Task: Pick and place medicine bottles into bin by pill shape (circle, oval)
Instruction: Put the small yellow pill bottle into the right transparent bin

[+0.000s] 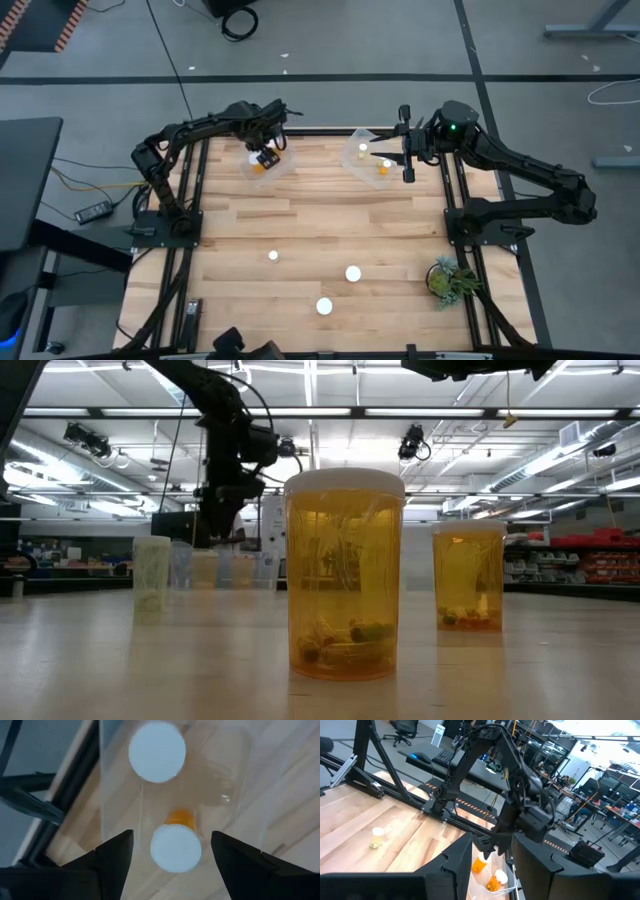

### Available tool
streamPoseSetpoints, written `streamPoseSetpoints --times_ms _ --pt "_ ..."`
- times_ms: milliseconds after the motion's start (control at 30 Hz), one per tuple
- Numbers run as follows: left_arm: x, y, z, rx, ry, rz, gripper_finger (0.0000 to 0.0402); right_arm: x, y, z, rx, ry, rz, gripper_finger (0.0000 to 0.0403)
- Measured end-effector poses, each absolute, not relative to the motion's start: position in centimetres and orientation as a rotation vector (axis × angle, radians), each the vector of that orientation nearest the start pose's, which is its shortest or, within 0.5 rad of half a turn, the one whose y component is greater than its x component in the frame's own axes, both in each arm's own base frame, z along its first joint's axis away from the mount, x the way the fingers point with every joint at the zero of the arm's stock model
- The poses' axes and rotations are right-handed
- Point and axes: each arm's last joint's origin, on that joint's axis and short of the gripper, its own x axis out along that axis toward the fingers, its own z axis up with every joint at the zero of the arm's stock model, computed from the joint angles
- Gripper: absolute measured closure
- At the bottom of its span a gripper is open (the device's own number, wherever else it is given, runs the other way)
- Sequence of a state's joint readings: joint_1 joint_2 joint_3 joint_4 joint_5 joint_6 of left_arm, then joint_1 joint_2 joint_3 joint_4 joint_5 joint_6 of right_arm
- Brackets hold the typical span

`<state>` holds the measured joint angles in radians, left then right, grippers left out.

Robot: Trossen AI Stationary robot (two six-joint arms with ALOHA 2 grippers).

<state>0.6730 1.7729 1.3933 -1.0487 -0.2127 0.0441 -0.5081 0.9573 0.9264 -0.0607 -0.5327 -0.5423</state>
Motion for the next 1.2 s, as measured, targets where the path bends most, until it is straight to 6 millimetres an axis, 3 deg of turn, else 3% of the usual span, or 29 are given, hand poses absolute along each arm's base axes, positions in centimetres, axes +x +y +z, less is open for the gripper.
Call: streamPoseSetpoints --times_ms 233,600,833,1000,1200 --pt "28.2 18.8 26.3 -0.362 1.410 0.576 0.0108 18.8 -8.8 36.3 -0.495 0.074 0.046 0.0256" --pt "33.0 8.8 26.8 -0.334 1.373 0.380 0.0110 18.8 -8.8 36.2 -0.492 0.079 0.048 0.0256" --pt "33.8 3.5 26.7 -0.354 1.396 0.311 0.0111 18.8 -8.8 36.2 -0.493 0.078 0.048 0.0256" --pt "34.0 1.5 26.5 -0.375 1.391 0.330 0.0111 18.8 -8.8 36.2 -0.488 0.078 0.047 0.0256" --pt "33.3 -1.0 24.7 -0.369 1.455 0.338 0.0111 18.8 -8.8 36.2 -0.492 0.078 0.047 0.0256"
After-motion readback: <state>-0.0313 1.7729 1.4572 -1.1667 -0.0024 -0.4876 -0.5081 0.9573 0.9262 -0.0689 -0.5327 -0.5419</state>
